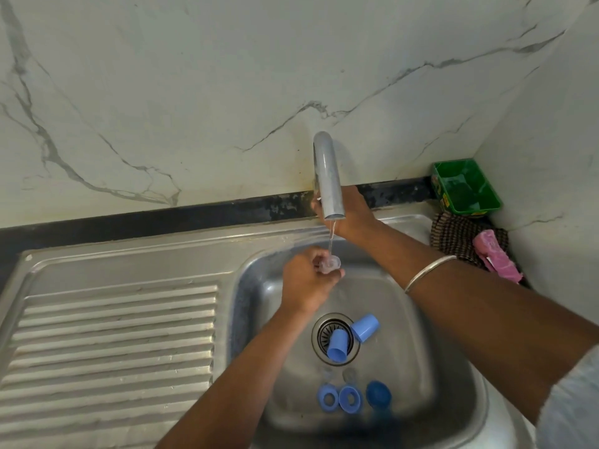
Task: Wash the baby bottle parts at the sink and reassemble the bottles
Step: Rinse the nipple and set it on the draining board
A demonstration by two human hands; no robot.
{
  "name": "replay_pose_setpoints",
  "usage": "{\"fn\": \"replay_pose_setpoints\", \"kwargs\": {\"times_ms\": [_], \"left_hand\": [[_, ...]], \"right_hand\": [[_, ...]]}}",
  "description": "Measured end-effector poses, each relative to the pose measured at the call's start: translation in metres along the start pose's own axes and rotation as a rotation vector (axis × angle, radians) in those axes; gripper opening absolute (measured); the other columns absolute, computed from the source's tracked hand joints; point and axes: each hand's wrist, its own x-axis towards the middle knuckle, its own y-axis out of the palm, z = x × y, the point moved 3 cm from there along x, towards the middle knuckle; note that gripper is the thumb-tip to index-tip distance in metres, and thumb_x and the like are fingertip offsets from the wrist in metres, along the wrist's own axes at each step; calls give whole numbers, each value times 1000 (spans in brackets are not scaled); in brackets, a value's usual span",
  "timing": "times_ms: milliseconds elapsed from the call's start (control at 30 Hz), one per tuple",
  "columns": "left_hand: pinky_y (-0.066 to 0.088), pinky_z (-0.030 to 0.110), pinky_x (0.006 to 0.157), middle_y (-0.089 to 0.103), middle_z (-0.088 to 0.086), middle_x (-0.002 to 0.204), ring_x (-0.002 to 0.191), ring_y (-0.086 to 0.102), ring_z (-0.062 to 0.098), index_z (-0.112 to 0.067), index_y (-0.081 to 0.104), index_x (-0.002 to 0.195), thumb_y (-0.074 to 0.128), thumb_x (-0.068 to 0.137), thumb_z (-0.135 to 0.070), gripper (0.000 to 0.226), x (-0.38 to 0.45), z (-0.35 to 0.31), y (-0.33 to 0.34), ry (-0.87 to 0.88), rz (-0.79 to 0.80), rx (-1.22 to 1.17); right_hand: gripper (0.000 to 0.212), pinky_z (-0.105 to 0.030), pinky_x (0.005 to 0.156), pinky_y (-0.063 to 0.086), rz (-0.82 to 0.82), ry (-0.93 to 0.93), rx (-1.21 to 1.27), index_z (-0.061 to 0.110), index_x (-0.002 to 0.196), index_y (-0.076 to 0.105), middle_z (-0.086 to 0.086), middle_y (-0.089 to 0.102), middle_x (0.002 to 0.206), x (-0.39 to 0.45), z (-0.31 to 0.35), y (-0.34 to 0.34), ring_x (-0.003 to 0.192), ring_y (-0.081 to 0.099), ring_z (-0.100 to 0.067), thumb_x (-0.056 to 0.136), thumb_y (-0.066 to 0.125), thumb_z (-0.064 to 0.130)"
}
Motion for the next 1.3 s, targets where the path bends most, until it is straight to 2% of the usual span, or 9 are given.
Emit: {"fn": "replay_pose_setpoints", "kwargs": {"times_ms": [433,500,567,700,800,867,967,1100,1300], "left_hand": [[43,3,68,66,-27,77,80,63,-11,-33,66,95,81,79,-29,22,-10,-8,2,144,-45,39],[44,8,62,68,-21,72,72,64,-5,-32,67,83,70,90,-37,9,-11,-9,-1,131,-32,29],[49,20,60,68,-12,68,62,64,4,-31,64,68,59,98,-40,31,-14,-6,-3,126,-20,31],[53,26,54,65,0,59,51,59,10,-11,70,75,54,101,-39,42,-23,3,-3,-165,74,-249],[52,24,49,65,6,64,48,57,10,-6,71,84,54,101,-34,37,-37,12,-4,-476,73,-480],[53,24,50,70,5,67,49,60,10,-6,72,89,52,102,-35,38,-50,17,-5,-622,69,-514],[52,22,47,73,5,67,46,60,9,-6,71,88,48,103,-35,40,-69,25,-3,-777,47,-536],[52,24,56,74,4,69,51,62,11,-8,70,87,46,104,-37,40,-97,32,-2,-901,16,-584],[52,26,58,71,4,61,53,63,15,-10,63,84,45,104,-33,36,-138,35,5,-926,59,-547]], "right_hand": [[27,-46,87,57,-86,27,53,4,105,70,-16,71,101,-1,-5,4,95,67,-33,95,67,29],[25,-43,85,57,-112,33,79,2,99,70,-16,71,97,-1,-6,5,93,67,-33,95,66,27],[22,-35,74,55,-151,37,95,7,82,65,-8,67,85,-1,-11,8,86,66,-29,95,64,24],[36,-27,58,40,-234,110,194,23,64,47,10,52,65,-5,-16,20,76,63,-23,99,53,30],[26,-36,78,52,-216,148,385,24,113,64,4,67,97,-19,-19,34,97,64,-25,103,46,39],[40,-35,80,57,-150,203,562,29,140,50,-3,65,117,-43,-26,48,99,66,-23,103,45,43],[39,-22,53,52,-9,287,641,13,112,66,-14,71,103,-88,-44,72,74,67,-19,102,47,46],[20,-19,48,47,130,322,697,26,96,69,-7,72,95,-148,-62,94,69,69,-16,97,58,43],[24,-28,84,56,196,27,496,21,111,74,3,76,94,-203,-61,107,89,71,-11,90,73,32]]}}
